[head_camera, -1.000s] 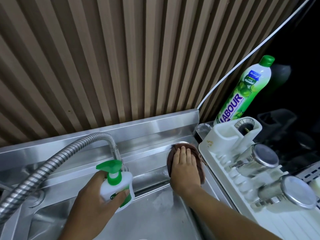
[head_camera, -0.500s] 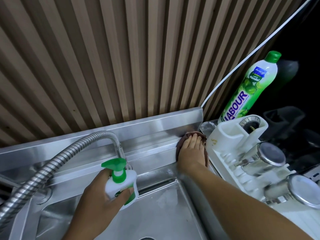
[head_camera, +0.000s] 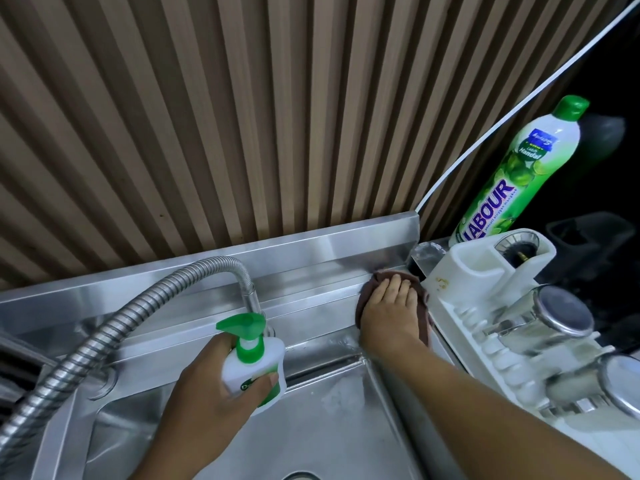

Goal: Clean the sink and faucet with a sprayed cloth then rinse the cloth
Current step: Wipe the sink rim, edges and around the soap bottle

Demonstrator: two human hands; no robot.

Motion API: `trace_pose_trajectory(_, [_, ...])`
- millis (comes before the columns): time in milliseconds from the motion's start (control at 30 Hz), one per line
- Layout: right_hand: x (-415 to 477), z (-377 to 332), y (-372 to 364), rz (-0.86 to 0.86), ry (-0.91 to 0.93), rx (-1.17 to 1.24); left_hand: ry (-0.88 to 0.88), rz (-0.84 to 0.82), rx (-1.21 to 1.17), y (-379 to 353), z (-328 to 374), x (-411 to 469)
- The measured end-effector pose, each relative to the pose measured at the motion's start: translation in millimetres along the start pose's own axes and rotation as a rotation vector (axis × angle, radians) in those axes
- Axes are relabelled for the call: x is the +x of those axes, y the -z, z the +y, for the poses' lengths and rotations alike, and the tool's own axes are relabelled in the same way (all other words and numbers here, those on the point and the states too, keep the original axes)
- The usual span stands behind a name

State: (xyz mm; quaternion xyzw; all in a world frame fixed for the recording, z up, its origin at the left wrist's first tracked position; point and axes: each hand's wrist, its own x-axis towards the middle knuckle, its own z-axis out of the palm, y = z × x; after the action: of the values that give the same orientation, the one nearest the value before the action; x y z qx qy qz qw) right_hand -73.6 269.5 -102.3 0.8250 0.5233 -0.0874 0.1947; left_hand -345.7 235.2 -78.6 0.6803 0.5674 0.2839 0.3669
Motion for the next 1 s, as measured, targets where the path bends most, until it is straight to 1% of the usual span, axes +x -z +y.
trace_pose_trajectory(67, [14,5,15,-0.053,-0.053,0.029,-0.001,-0.001,-0.002,0,1,0])
trace_pose_trajectory(200, [28,15,34,-0.133,-0.049,0.032,-0.006,0.003,0.003,1,1,0])
trace_pose_trajectory(267, [26,11,29,-0.101,-0.048,0.027,-0.004,0.002,0.001,3,1,-1])
trace_pose_trajectory(333, [21,5,14,-0.02,-0.027,0.0,-0.014,-0.001,-0.001,3,0,-1])
trace_pose_trajectory(467, [2,-18,-5,0.179,0.09,0.001,-0.026,-0.007,0.006,4,-2,-1])
trace_pose_trajectory(600, [-18,-48,-4,0.25,0.231,-0.005,-0.03,-0.018,-0.002,5,-3,-1])
trace_pose_trajectory(733, [-29,-61,-4,0.311,0.381,-0.024,-0.023,-0.01,0.001,5,-2,0])
trace_pose_trajectory(867, [-30,-70,-5,0.389,0.543,0.089,-0.019,-0.001,0.028,4,-2,0])
trace_pose_trajectory(1000, [-25,-76,-19,0.416,0.72,0.223,-0.021,0.01,0.05,3,-2,1])
